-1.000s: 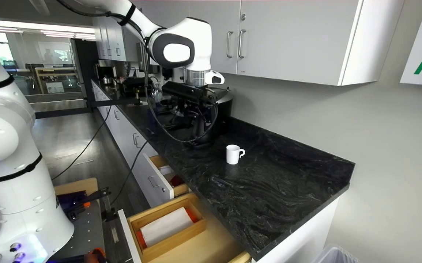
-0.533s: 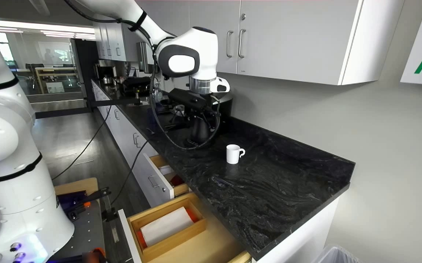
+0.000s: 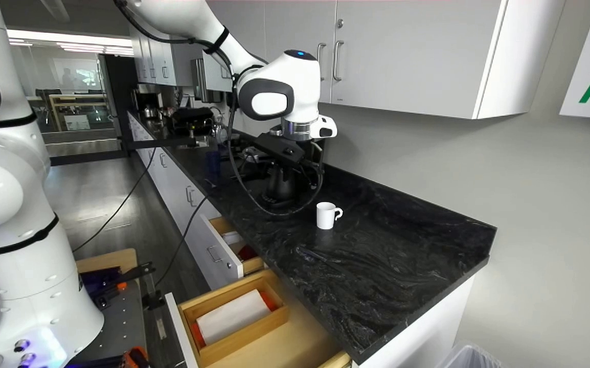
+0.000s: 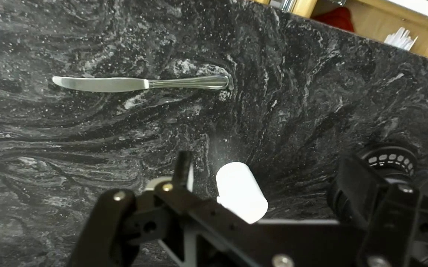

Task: Put the knife in the box that is in the drawer

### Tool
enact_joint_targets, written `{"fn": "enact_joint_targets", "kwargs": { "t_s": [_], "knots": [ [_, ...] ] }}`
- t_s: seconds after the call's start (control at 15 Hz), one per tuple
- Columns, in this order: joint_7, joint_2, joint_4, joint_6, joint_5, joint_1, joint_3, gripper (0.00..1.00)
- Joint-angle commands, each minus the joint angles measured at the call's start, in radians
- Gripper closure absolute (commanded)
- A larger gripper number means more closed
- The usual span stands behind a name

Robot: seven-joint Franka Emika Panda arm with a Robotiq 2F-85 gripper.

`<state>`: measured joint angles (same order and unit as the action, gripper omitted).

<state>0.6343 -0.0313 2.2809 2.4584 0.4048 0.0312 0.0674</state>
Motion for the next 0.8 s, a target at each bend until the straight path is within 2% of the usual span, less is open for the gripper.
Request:
{"fn": "enact_joint_targets", "kwargs": {
  "t_s": [0.0, 0.33, 0.53, 0.6, 0.73],
  "knots": [
    [0.021, -0.011, -0.017, 0.011, 0.022, -0.034, -0.023, 0.0],
    [0.048, -0.013, -0.022, 0.017, 0.024, -0.044, -0.03, 0.0],
    [0.19, -0.023, -0.045, -0.017, -0.021, -0.05, -0.027, 0.0],
    [0.21, -0.064, -0.104, -0.04, -0.033, -0.043, -0.034, 0.0],
    [0.281, -0.055, -0.087, -0.055, -0.028, -0.043, -0.045, 0.0]
  ]
}}
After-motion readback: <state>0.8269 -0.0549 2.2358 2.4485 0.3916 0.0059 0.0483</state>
